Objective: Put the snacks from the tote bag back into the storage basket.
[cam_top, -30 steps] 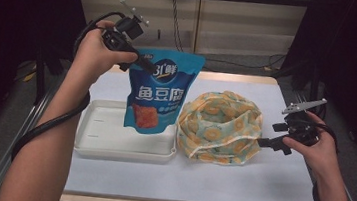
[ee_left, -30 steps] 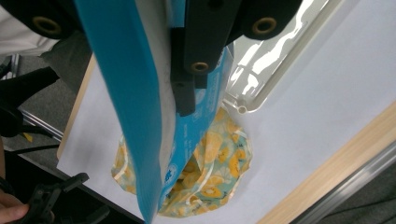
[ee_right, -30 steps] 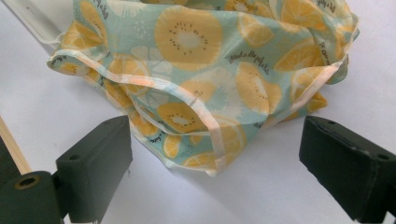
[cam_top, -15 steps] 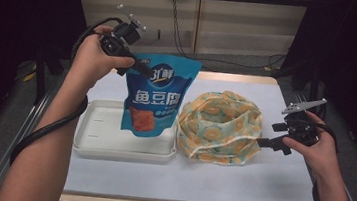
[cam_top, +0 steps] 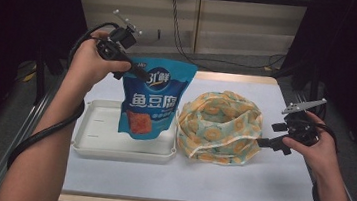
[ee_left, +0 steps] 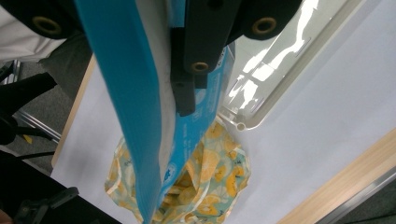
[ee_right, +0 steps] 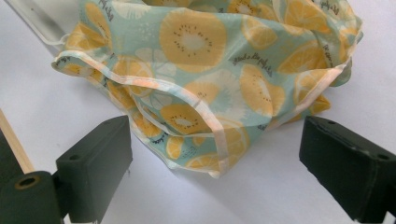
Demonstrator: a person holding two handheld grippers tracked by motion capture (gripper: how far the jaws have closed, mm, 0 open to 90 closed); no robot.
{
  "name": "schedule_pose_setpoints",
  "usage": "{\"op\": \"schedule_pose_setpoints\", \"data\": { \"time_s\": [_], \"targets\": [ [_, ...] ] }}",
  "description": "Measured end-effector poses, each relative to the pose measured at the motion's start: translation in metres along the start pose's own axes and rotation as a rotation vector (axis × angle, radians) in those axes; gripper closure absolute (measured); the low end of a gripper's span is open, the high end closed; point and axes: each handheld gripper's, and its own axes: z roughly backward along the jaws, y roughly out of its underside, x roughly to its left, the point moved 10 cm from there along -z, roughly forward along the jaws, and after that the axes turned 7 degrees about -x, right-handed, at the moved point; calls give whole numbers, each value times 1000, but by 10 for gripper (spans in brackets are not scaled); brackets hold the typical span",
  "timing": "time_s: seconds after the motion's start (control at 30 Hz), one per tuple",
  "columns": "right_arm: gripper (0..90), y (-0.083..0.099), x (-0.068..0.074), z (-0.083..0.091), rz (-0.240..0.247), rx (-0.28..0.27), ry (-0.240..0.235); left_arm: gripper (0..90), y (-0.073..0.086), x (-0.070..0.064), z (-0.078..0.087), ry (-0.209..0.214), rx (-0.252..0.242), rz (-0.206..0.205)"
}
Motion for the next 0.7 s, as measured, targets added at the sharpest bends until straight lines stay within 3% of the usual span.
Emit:
{"op": "schedule_pose_setpoints", "data": {
  "time_s": [0.7],
  "targets": [
    [89,-1,1,1,0,-3,0,900,19,2,-5,3,21,5]
  ]
}}
